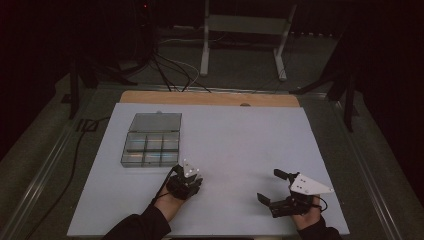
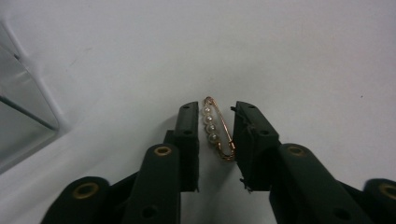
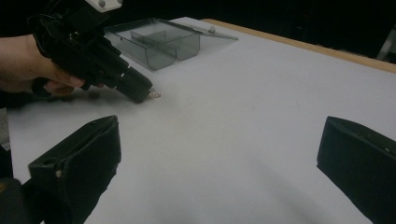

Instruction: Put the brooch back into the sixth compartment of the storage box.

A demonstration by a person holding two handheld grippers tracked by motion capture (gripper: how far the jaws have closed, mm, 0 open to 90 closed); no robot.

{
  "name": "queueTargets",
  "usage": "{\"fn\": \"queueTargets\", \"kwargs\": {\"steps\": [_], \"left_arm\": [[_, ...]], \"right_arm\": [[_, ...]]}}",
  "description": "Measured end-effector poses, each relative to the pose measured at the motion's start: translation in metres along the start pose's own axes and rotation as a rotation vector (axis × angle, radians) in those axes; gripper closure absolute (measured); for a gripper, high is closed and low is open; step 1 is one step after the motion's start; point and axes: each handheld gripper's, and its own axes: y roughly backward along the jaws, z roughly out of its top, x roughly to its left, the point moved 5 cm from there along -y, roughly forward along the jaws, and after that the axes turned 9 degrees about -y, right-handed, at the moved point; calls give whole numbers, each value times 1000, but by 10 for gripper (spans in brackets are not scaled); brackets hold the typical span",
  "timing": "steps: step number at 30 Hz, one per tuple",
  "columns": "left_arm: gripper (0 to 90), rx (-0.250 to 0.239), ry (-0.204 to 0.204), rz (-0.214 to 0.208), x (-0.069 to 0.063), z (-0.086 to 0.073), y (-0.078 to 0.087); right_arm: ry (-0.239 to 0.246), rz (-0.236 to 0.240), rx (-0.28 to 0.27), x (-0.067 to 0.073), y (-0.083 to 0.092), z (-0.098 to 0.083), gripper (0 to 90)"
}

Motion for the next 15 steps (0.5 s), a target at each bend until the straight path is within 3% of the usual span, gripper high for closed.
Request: {"fn": "queueTargets", "kwargs": {"steps": [6, 15], "left_arm": [[816, 11, -28, -4, -1, 0, 0], [827, 13, -51, -8, -1, 1, 0]], "right_arm": [[1, 0, 1, 0, 0, 0, 0], [1, 0, 1, 0, 0, 0, 0]]}}
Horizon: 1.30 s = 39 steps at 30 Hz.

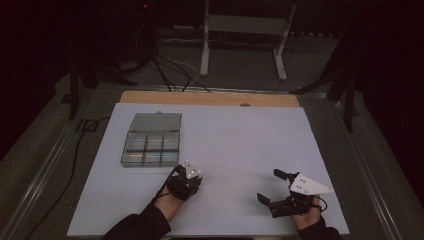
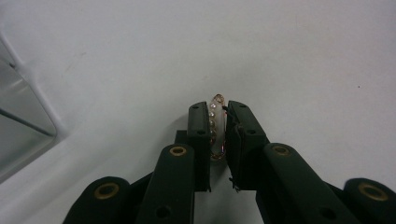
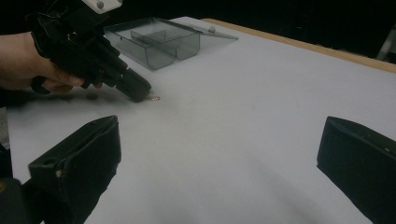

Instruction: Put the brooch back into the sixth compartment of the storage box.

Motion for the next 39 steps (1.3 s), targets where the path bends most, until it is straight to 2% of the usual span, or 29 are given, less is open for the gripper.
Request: {"fn": "queueTargets", "kwargs": {"steps": [5, 17, 23, 39], "left_arm": [[828, -1, -12, -1, 0, 0, 0], [841, -30, -3, 2, 5, 5, 9], [842, -29, -8, -15, 4, 5, 10], [843, -77, -8, -5, 11, 13, 25]], "right_arm": [[0, 0, -2, 0, 0, 0, 0], [0, 0, -3, -1, 1, 0, 0], [0, 0, -3, -1, 1, 0, 0], [-1, -1, -4, -1, 1, 0, 0]]}}
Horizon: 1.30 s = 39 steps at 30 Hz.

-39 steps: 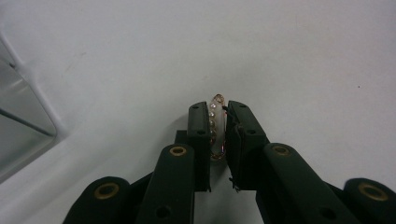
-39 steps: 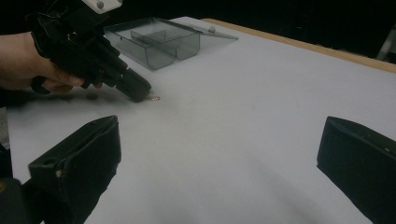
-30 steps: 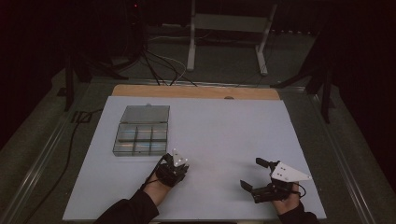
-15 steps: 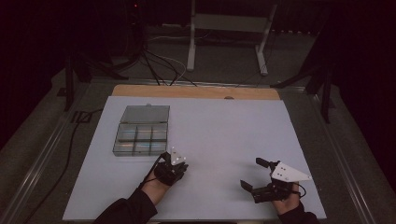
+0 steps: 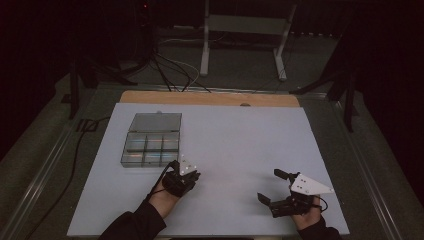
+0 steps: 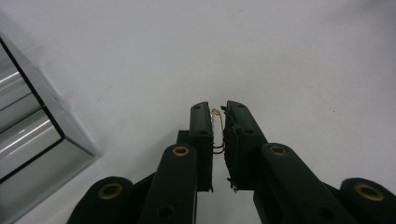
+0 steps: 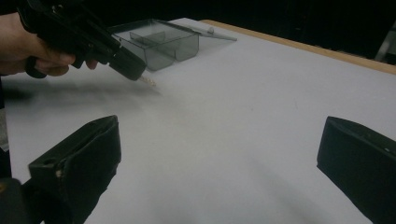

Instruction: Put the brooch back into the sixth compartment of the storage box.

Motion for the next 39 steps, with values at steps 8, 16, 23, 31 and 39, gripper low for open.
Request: {"fn": "queueTargets", "kwargs": {"steps": [8, 16, 23, 31, 39], "left_arm": [[844, -2, -12, -12, 1, 2, 4], [843, -14, -6, -6, 5, 4, 8], [844, -31, 1, 5, 12, 7, 16], [843, -55, 12, 23, 20, 9, 24], [844, -67, 18, 16, 24, 11, 28]], "right_arm": [[0, 0, -1, 0, 0, 0, 0], [0, -1, -1, 0, 0, 0, 0], [0, -2, -1, 0, 0, 0, 0], [-1, -3, 0, 0, -1, 0, 0], [-1, -3, 2, 0, -1, -1, 0]]}}
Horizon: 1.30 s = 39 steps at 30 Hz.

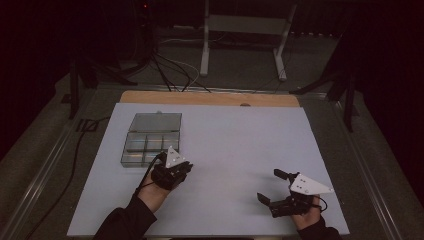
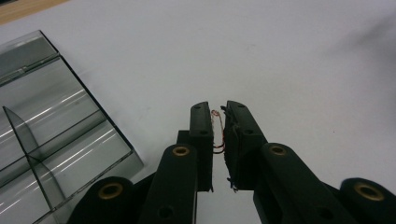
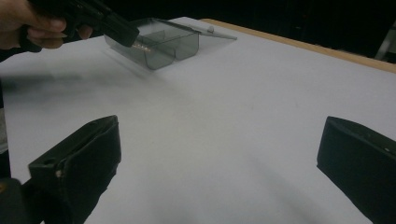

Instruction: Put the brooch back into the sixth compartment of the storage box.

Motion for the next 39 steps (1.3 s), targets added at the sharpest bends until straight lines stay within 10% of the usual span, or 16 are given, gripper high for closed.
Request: {"fn": "queueTargets", "kwargs": {"steps": [39], "left_arm": [[844, -40, 41, 62, 46, 3, 22]], "right_arm": [[-3, -2, 2, -1, 0, 0, 0]]}}
